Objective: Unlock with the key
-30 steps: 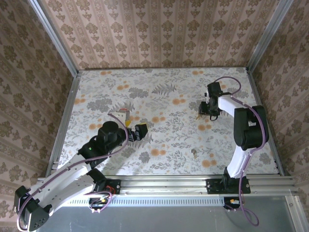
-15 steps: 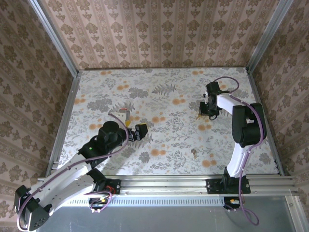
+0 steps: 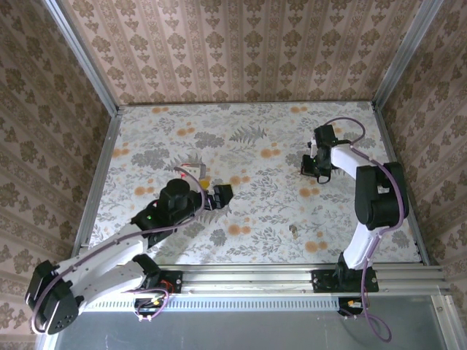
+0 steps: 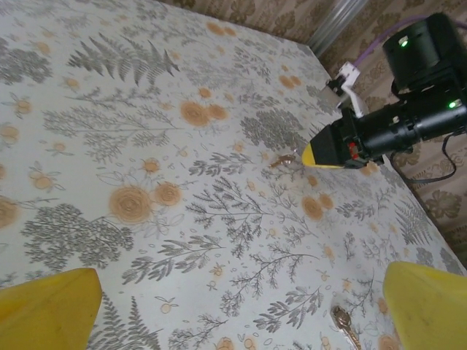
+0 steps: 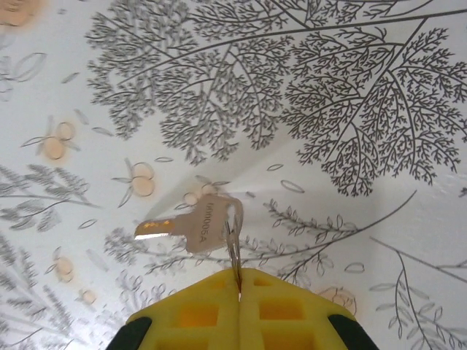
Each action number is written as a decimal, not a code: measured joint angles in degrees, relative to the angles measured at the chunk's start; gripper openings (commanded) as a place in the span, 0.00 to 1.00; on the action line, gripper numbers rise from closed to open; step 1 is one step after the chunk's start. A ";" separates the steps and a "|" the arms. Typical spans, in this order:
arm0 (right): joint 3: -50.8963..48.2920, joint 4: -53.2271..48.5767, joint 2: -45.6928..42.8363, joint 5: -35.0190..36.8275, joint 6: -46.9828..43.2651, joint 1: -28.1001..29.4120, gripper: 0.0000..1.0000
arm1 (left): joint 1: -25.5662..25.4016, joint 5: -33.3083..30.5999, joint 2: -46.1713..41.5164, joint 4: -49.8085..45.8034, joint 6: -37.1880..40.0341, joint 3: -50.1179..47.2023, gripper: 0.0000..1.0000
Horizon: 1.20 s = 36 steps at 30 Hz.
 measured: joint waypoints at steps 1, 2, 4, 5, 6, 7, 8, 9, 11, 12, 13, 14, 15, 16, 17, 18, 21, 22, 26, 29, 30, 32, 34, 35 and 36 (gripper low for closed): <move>-0.68 0.35 -1.18 -0.50 0.15 0.00 0.00 | -0.26 0.37 1.33 1.25 -0.55 0.00 1.00; -1.42 0.68 -2.36 -1.05 0.44 0.00 0.00 | -0.42 0.74 2.56 2.62 -1.01 -0.02 1.00; -2.91 1.29 -4.87 -1.90 1.31 0.00 0.00 | -0.70 1.53 4.98 5.64 -2.10 -0.04 1.00; -3.72 1.77 -6.38 -2.54 1.70 0.02 0.00 | -0.90 1.99 6.27 7.43 -2.84 -0.04 1.00; -4.28 2.08 -7.65 -2.97 2.03 0.02 0.00 | -0.96 2.27 7.52 9.18 -3.80 -0.04 1.00; -4.98 2.43 -9.29 -3.72 2.71 0.09 0.00 | -1.01 2.64 8.92 11.04 -5.38 -0.04 1.00; -5.70 2.97 -10.99 -4.35 3.26 0.22 0.00 | -1.01 2.91 10.45 13.18 -7.45 -0.04 1.00; -6.23 3.39 -12.37 -4.98 3.80 0.42 0.00 | -1.01 3.06 11.85 15.02 -9.42 -0.04 1.00; -7.04 4.11 -15.85 -6.47 5.18 1.09 0.00 | -1.01 3.74 16.09 20.72 -15.45 -0.09 1.00; -7.17 4.50 -17.25 -6.97 5.84 1.62 0.00 | -1.01 4.13 18.05 23.43 -18.25 -0.13 1.00; -7.21 5.03 -18.80 -7.48 6.34 2.49 0.00 | -1.11 4.55 20.59 27.06 -21.79 -0.22 1.00; -7.23 5.46 -20.28 -7.93 6.82 3.45 0.00 | -1.33 4.74 22.84 30.25 -24.92 -0.22 1.00; -7.30 5.92 -21.68 -8.37 7.34 4.39 0.00 | -1.68 5.03 24.87 33.03 -27.82 -0.22 1.00; -7.52 6.62 -23.39 -8.81 7.82 5.51 0.00 | -2.16 5.33 27.23 36.33 -31.52 -0.22 1.00; -7.80 7.26 -25.11 -9.20 8.48 6.60 0.00 | -2.69 5.57 29.24 38.99 -34.69 -0.17 0.99; -8.20 8.02 -26.60 -9.70 9.09 7.52 0.00 | -3.21 5.81 30.93 41.20 -37.40 -0.11 0.98; -9.57 10.43 -30.38 -11.08 11.04 10.45 0.00 | -4.57 6.27 36.02 48.02 -45.62 0.81 0.96; -9.99 11.06 -31.19 -11.37 11.72 11.41 0.00 | -5.01 6.29 37.81 50.25 -48.33 1.42 0.96; -11.21 12.94 -32.89 -11.50 13.57 15.50 0.00 | -6.67 4.76 42.27 57.48 -56.54 2.34 0.95; -12.55 14.08 -33.94 -11.50 14.69 17.88 0.00 | -7.54 2.62 43.15 60.33 -60.41 1.77 0.96; -13.11 14.43 -34.29 -11.50 15.06 18.47 0.00 | -7.74 1.95 43.15 60.89 -61.20 1.51 0.96; -14.36 15.37 -34.91 -11.52 15.80 19.74 0.00 | -7.98 0.44 43.15 61.51 -62.77 1.31 0.96; -15.28 16.28 -35.10 -11.47 16.61 21.05 0.00 | -8.11 -0.70 43.15 62.12 -63.95 1.29 0.94; -15.54 16.63 -35.10 -11.43 16.94 21.66 0.00 | -8.20 -1.25 43.15 62.49 -64.39 1.27 0.94; -15.91 17.27 -35.15 -11.41 17.35 22.38 0.00 | -8.24 -1.68 43.15 62.86 -64.70 1.16 0.94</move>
